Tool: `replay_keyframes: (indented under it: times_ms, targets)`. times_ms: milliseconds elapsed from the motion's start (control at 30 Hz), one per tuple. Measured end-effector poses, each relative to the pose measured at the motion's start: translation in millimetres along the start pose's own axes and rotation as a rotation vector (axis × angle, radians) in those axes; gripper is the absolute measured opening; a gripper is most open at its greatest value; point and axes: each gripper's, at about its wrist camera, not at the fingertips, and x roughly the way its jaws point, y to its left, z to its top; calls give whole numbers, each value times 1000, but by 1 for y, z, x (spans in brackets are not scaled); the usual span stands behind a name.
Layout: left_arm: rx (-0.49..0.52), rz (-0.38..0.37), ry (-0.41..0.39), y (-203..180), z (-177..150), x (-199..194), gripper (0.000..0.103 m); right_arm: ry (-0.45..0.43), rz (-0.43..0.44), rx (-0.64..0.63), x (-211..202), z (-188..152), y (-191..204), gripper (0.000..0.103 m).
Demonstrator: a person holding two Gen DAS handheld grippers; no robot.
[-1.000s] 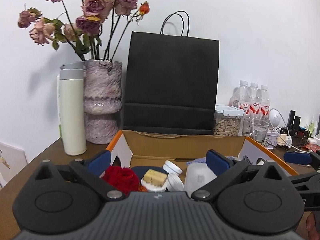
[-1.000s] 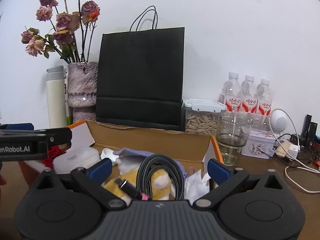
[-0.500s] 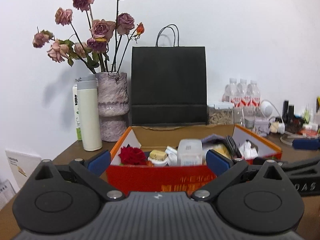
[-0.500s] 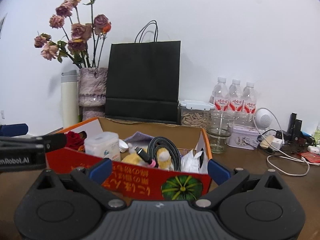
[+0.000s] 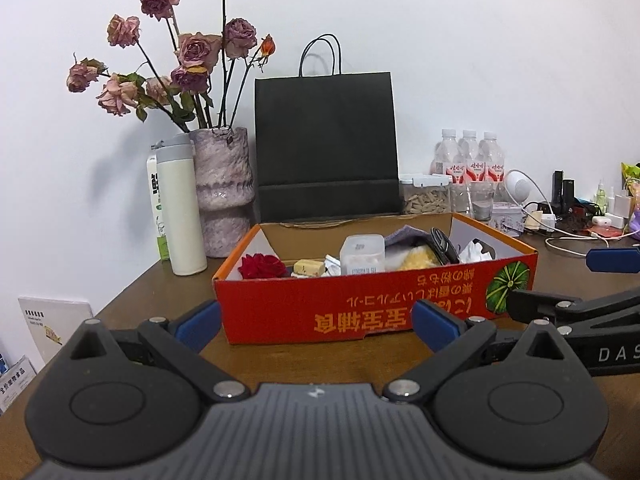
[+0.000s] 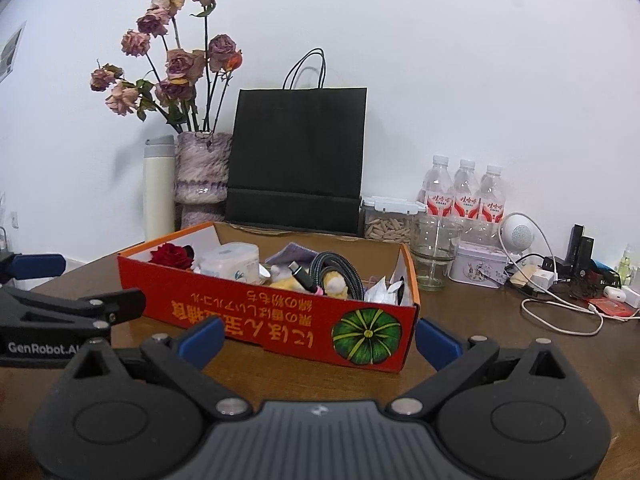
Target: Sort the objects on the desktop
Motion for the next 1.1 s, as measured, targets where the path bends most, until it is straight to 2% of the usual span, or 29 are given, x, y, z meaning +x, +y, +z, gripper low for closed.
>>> replay_keyframes:
  times_ms: [533, 1100]
  targets:
    - [14, 28, 26, -2, -7, -6, 103, 64, 26, 24, -2, -12, 5, 102]
    - [15, 28, 31, -2, -7, -5, 103, 67, 24, 25, -1, -11, 6, 103]
